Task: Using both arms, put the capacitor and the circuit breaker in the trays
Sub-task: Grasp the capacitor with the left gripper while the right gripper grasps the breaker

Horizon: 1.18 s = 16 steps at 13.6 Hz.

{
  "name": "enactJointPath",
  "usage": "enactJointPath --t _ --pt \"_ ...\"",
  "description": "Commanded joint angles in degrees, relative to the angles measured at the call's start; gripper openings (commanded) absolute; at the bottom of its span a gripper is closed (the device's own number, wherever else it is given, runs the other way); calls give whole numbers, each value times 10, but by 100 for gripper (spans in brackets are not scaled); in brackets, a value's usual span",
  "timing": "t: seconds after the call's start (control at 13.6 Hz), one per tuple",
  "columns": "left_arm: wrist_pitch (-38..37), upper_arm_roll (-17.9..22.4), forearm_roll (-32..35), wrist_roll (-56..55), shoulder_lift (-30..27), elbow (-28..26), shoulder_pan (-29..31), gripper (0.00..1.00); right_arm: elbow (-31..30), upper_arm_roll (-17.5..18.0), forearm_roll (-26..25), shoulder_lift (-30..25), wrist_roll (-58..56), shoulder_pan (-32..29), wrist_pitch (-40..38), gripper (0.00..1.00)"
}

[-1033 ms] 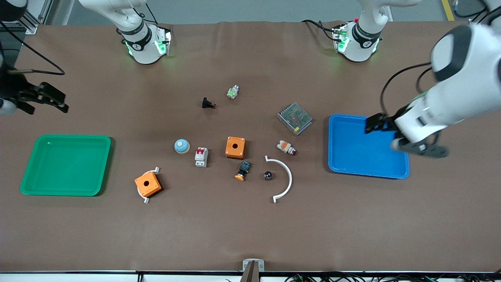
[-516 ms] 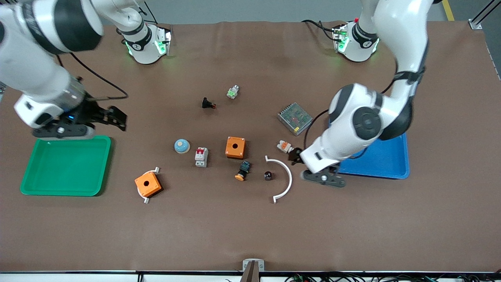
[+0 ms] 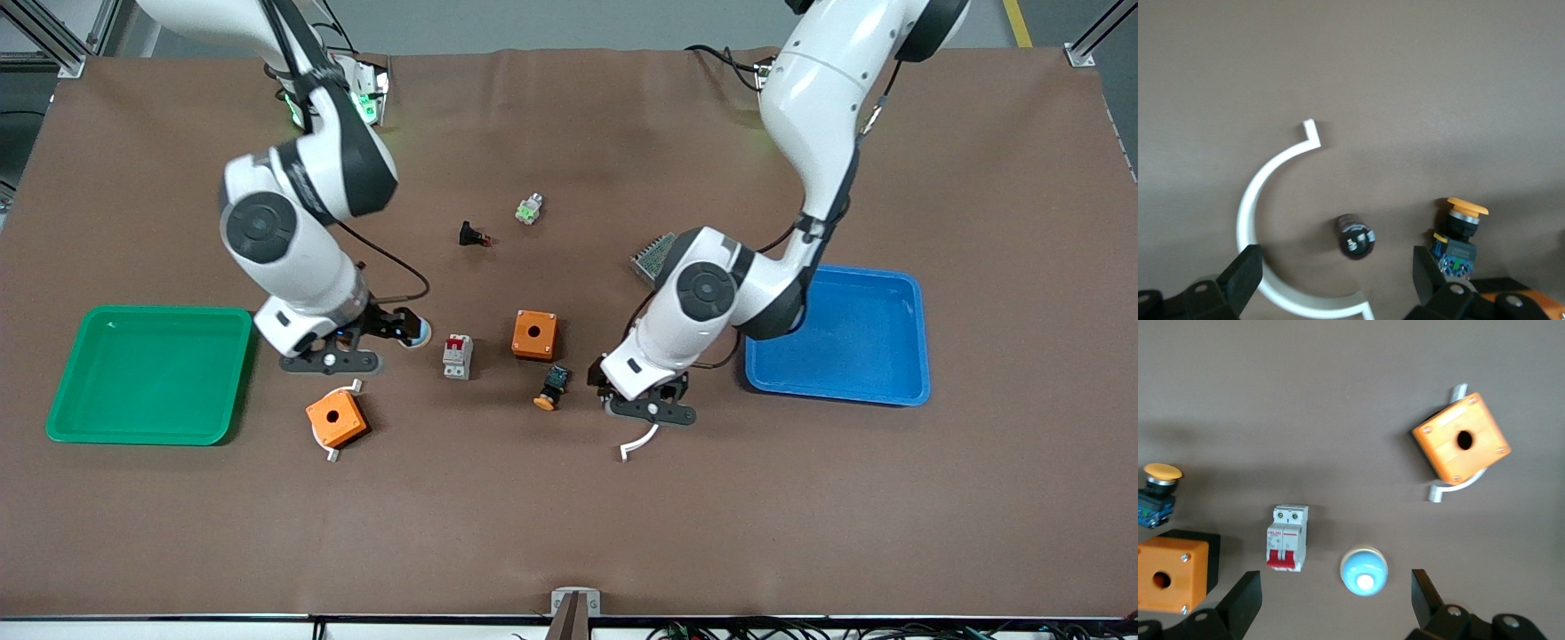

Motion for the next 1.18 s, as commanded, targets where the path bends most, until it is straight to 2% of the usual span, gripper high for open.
enactJointPath --t 0.0,0.15,0.22,0.3,0.52,0.81,0.96,1.11 --pt "20 36 15 -25 33 21 -36 99 0 -5 1 29 33 26 33 95" --pt "39 65 15 -46 53 21 -64 99 3 -4 12 58 34 27 52 92" --pt "45 69 14 -49 60 21 -67 97 3 -5 36 71 33 27 71 91" --pt "47 69 14 -50 61 21 -67 92 3 -5 50 83 33 33 84 90" --pt "47 68 14 -64 60 18 -73 76 5 -5 51 111 29 42 106 85" --pt "47 68 15 -64 60 17 -80 59 8 -4 52 141 22 44 125 79" --pt "46 69 16 -64 60 16 -80 54 9 -4 52 148 7 44 126 62" --pt "46 69 24 -64 60 16 -80 45 10 -4 52 149 6 44 125 38"
